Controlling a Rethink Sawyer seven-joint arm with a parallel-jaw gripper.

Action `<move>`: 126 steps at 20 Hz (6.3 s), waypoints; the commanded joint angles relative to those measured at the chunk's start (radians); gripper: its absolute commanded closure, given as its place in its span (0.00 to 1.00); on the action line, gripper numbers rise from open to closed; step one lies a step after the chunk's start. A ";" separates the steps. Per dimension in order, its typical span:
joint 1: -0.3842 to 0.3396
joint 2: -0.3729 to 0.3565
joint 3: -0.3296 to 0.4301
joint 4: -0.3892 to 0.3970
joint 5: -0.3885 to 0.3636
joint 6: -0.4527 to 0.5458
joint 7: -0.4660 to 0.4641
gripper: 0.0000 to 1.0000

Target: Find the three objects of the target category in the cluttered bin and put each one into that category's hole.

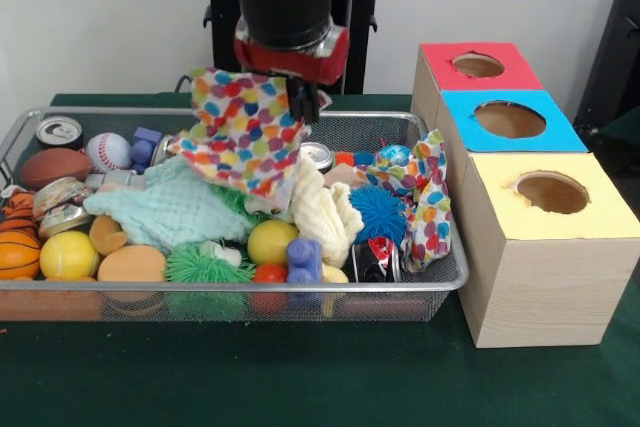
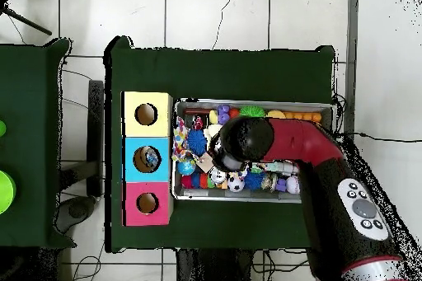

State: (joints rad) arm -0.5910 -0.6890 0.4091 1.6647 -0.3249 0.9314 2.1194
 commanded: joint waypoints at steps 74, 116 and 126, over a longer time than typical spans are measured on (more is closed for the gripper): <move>0.062 0.067 -0.092 -0.109 0.014 -0.026 -0.143 0.00; -0.133 0.297 -0.028 -0.120 -0.094 -0.308 -0.130 0.00; -0.133 0.339 -0.028 -0.086 -0.107 -0.400 -0.098 1.00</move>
State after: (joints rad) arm -0.7243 -0.4167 0.2994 1.5055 -0.3760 0.6180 2.1198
